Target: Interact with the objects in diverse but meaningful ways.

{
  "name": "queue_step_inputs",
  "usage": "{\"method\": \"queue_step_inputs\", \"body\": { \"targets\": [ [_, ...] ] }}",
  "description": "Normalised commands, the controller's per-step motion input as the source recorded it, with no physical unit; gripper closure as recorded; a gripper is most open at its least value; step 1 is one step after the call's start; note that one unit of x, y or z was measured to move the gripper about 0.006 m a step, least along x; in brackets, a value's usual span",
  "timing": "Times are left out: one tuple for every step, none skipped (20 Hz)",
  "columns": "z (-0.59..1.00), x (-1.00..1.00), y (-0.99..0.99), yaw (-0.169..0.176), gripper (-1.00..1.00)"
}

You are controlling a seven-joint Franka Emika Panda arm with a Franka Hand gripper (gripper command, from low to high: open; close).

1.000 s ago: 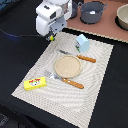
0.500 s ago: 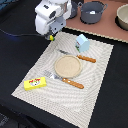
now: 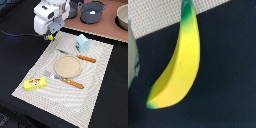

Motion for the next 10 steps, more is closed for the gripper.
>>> {"method": "queue_step_inputs", "body": {
  "targets": [
    [-0.29,-0.65,0.0,0.0,-1.0],
    [-0.29,-0.64,0.0,0.0,-1.0],
    [-0.29,-0.6,0.0,0.0,-1.0],
    [-0.26,-0.54,0.0,-0.021,-1.0],
    [-0.23,-0.54,0.0,-0.031,-1.0],
    [-0.18,-0.51,0.0,-0.05,-1.0],
    [-0.15,-0.48,0.0,-0.064,-1.0],
    [-0.14,-0.44,0.0,-0.083,-1.0],
    [-0.11,-0.35,0.0,-0.115,-1.0],
    [-0.1,-0.34,0.0,-0.125,-1.0]
  ]
}}
